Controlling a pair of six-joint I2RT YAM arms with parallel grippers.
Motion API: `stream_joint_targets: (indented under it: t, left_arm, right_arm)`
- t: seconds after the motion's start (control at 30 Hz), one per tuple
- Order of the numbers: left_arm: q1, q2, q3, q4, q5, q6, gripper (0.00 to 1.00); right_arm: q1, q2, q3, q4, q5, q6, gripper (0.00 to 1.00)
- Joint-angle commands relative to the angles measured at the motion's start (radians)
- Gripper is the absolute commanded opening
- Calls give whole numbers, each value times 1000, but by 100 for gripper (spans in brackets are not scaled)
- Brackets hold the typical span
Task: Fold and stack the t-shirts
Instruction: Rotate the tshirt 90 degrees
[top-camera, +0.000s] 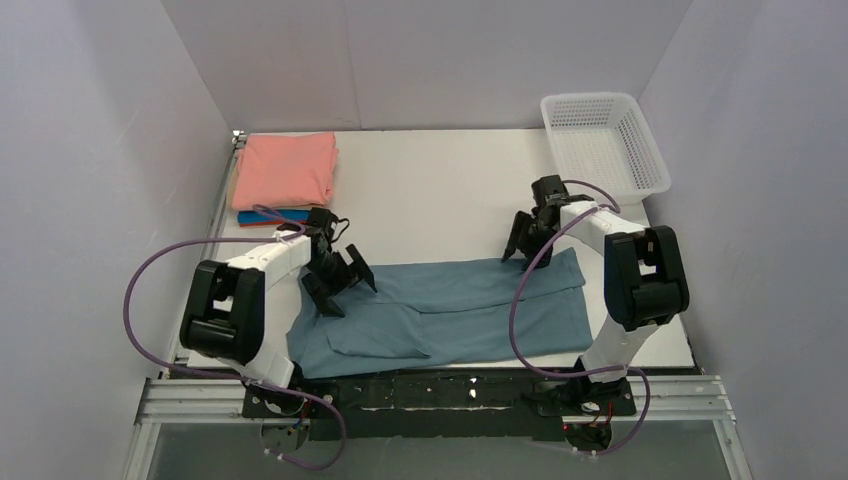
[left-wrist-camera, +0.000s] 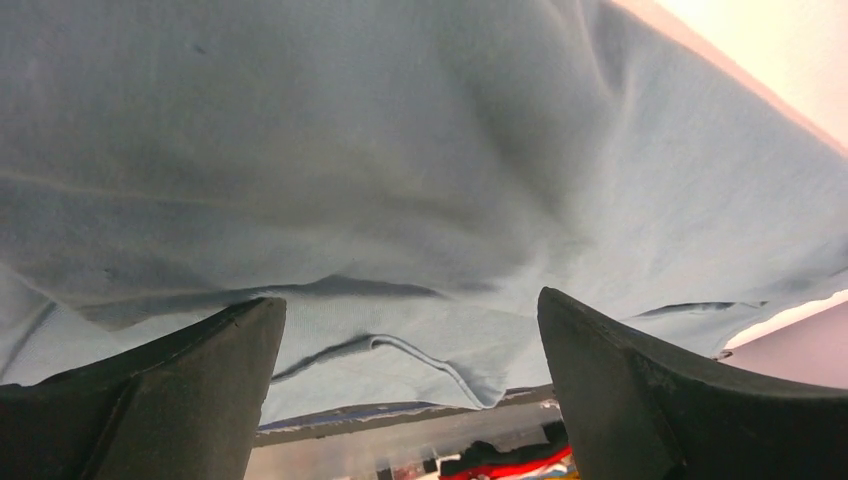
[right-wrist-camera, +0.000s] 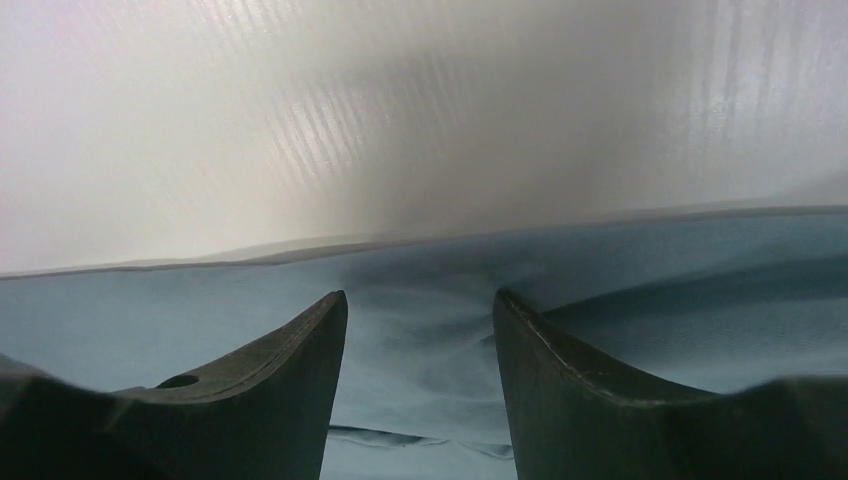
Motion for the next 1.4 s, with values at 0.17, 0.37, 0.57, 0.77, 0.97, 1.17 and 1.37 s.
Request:
stream_joint_targets:
  t: [0.17,0.37,0.57,0.77,0.97,1.17,1.37]
  left_arm:
    - [1,378,311,-25,0,5,98]
    - [-32,763,941,-108,44,-1,98]
    - [-54,1353,1870,-250,26,-113,98]
    - [-85,1350,1708,81,-5,-215,98]
    - [-105,1326,1679,117,-12,-162,98]
    - [-109,1343,1770,99,-6,-162,98]
    - [-116,1206,1731,106,3,-89,98]
  right_arm:
    - [-121,-38,-93,1,-102,21,64]
    - [-140,-115,-201,7,-176,48,64]
    - [-97,-256,-343,-97,-315,82,63]
    - [155,-307,-416,-136,-455,99,63]
    - [444,-236,-330,-58,-555,155,64]
    - [557,-236,-230,10,-576,177,64]
    - [526,-314,-126,-127,-345,120,67]
